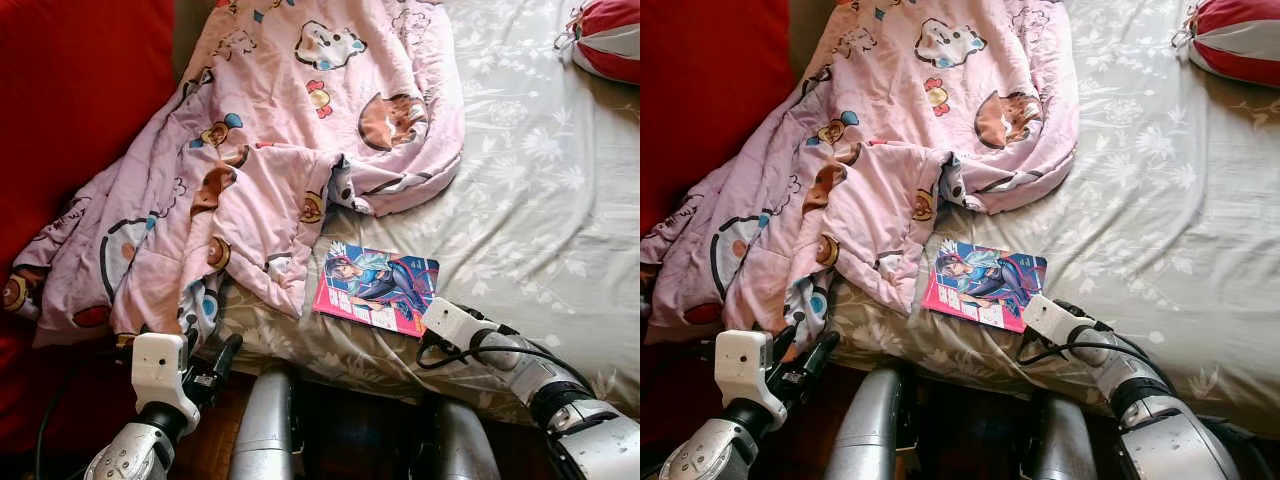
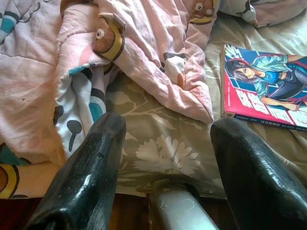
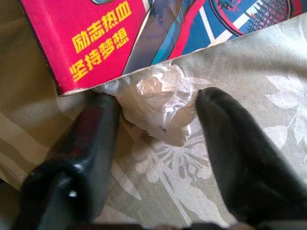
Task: Clean up the room
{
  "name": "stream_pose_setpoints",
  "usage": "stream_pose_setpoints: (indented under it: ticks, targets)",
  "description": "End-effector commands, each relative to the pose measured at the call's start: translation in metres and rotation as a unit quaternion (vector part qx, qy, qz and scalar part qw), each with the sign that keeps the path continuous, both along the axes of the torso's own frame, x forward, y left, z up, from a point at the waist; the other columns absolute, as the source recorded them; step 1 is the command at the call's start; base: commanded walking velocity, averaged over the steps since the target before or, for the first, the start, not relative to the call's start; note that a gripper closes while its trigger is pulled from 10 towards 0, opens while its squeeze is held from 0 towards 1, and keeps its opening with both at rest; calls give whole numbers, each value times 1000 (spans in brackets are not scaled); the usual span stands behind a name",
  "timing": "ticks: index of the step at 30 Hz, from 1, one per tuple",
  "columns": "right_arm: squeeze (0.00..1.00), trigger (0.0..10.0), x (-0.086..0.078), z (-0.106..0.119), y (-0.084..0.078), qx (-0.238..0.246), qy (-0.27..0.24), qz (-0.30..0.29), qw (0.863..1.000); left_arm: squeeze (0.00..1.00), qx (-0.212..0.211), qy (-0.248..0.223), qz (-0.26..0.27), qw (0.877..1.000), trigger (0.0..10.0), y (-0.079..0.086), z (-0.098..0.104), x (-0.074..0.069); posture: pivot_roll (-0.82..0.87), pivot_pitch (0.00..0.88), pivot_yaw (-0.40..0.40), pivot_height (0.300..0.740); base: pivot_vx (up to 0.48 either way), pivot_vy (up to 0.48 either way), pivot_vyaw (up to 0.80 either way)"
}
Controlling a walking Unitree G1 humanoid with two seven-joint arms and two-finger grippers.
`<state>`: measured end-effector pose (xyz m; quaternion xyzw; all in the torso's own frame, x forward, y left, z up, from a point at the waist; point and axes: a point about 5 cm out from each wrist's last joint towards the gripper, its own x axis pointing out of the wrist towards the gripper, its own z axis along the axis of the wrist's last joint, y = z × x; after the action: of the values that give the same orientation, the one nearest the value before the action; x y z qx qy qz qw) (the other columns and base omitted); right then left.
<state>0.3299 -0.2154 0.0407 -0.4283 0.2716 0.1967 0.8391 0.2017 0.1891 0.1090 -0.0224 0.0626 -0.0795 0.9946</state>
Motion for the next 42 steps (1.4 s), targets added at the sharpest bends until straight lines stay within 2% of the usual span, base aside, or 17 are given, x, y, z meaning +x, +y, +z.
stream_pose_setpoints:
  ticks: [1,4,5,6,7,8,26,33,37,38,39,40,42]
  targets:
    - [0,10000,-5,-7,1,1,16,-4,1000,0,2,11,-1,1000,10000,2,-1,-4,315,303,100,613,0,0,0]
    - [0,10000,-6,-9,0,-3,20,-4,1000,0,2,13,-2,1000,10000,2,-1,-6,316,300,101,613,0,0,0]
    - [0,7137,-6,-9,1,-2,20,-4,1000,0,1,12,-2,1000,10000,2,-1,-5,316,299,101,613,0,0,0]
    - [0,3020,-6,-9,1,-1,19,-4,1000,0,1,12,-1,1000,10000,2,-1,-5,316,299,101,613,0,0,0]
    - [0,3020,-6,-9,1,-1,19,-4,1000,0,1,12,-1,1000,10000,2,-1,-4,316,299,101,613,0,0,0]
    - [0,0,-7,-9,1,0,19,-4,1000,0,1,11,-1,1000,10000,2,-1,-4,316,299,101,613,0,0,0]
    - [0,0,-12,-15,1,-6,30,-1,1000,0,6,11,5,1000,10000,4,-4,1,306,272,93,613,0,0,0]
    - [0,0,-14,-16,-6,-14,33,-8,999,0,4,9,9,1000,10000,2,-8,9,292,243,80,613,0,0,0]
    - [0,0,-14,-15,-10,-7,20,-24,999,0,1,3,14,1000,10000,1,-11,18,265,198,64,613,0,0,0]
    - [0,0,-18,-17,-14,42,2,-61,997,0,-6,0,19,1000,10000,0,-14,25,238,164,50,613,0,0,0]
    - [0,0,-19,-17,-15,63,-4,-76,995,0,-8,1,21,1000,10000,0,-15,28,233,160,48,613,0,0,0]
    - [0,0,-19,-17,-15,63,-4,-76,995,0,-8,1,21,1000,10000,0,-15,28,233,160,48,613,0,0,0]
    - [0,0,-25,-20,-21,118,-26,-115,986,0,-16,11,22,1000,10000,-1,-23,34,199,136,38,613,0,0,0]
